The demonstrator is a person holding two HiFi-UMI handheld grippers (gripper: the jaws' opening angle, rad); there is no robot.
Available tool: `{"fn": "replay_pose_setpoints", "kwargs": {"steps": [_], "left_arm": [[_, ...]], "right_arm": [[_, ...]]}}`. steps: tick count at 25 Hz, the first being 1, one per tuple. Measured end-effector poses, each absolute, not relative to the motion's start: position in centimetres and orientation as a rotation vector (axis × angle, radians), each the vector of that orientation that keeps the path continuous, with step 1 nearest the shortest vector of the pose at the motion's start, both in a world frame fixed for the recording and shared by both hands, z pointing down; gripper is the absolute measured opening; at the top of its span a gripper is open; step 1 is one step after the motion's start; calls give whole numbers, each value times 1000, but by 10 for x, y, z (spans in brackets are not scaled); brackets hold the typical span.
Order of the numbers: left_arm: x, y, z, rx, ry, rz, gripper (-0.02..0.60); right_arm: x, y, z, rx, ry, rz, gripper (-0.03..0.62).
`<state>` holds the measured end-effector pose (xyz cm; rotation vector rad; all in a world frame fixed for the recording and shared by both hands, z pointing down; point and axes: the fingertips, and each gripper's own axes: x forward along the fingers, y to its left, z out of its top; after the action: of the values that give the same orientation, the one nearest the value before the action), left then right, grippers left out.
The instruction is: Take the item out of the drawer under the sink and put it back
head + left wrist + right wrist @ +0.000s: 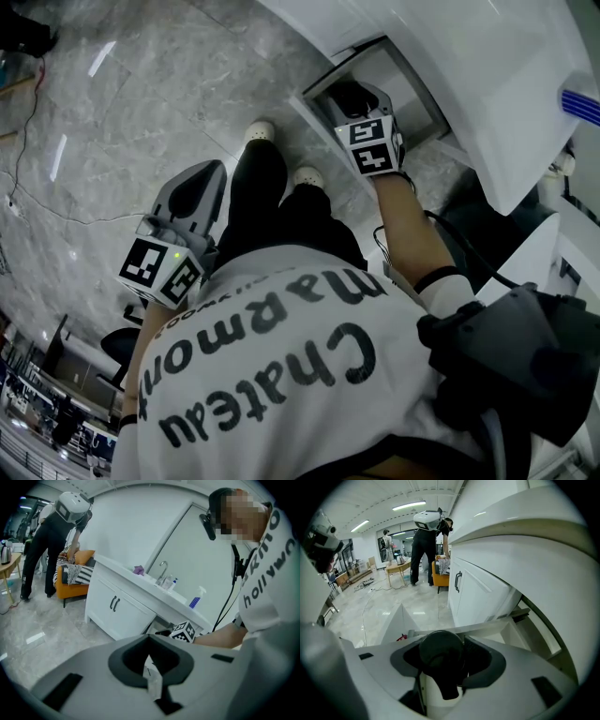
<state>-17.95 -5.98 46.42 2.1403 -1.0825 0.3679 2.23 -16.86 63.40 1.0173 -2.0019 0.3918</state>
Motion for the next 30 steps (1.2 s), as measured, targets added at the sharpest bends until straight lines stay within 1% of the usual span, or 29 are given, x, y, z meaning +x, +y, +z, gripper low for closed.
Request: {"fn": "replay_pose_setpoints", "kwargs": {"steps": [12,19,26,30], "left_arm": [[-186,-52,468,2119,-1105,367,9],[-186,-50,468,2116,-1113,362,9],[-187,-51,467,2115,-1111,350,9],[-184,-52,466,2123,-1108,344,9]], "right_arm": [[21,-169,630,1050,-2018,302,222],[22,-167,629,1060,-2026,317,218],[19,-162,624,1067,-2036,401,212],[22,-162,621,1082,-2036,401,196]]}}
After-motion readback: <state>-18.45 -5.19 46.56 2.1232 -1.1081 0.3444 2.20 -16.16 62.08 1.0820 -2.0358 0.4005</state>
